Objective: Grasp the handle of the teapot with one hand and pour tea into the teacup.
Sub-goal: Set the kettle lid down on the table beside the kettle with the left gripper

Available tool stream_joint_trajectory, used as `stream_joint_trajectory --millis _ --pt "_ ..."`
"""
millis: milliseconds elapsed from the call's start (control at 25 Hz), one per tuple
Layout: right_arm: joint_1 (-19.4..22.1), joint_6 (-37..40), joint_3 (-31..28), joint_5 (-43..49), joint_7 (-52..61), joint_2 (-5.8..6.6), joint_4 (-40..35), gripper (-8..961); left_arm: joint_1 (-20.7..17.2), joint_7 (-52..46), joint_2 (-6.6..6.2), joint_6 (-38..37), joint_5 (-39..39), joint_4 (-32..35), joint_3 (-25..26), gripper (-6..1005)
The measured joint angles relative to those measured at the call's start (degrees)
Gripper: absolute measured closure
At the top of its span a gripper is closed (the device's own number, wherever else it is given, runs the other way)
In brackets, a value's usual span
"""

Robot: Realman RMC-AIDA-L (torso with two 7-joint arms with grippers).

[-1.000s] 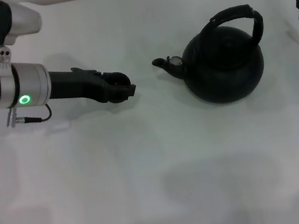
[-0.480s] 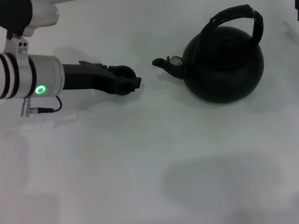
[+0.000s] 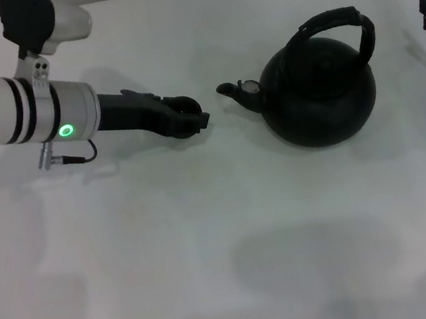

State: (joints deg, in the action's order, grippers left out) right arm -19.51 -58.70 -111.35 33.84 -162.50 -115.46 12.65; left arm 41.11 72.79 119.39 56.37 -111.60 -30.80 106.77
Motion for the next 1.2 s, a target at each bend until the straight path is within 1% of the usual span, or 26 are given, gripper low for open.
stream_joint_trajectory --millis 240,560,1200 --pt "0.00 -0.36 0.04 -0.01 0.00 -0.03 0.00 98 0.00 0.19 -0.02 -1.79 2.39 0.63 -3.77 295" --pt "0.00 -0.36 0.79 -0.38 0.00 -0.03 0.00 97 0.21 -0.20 -0.04 -3.60 3.34 1.55 -6.09 296" --pt "0.00 -0.36 0.79 -0.35 0.00 -0.03 0.00 97 -0.05 -0.19 -0.03 -3.65 3.35 0.74 -6.14 295"
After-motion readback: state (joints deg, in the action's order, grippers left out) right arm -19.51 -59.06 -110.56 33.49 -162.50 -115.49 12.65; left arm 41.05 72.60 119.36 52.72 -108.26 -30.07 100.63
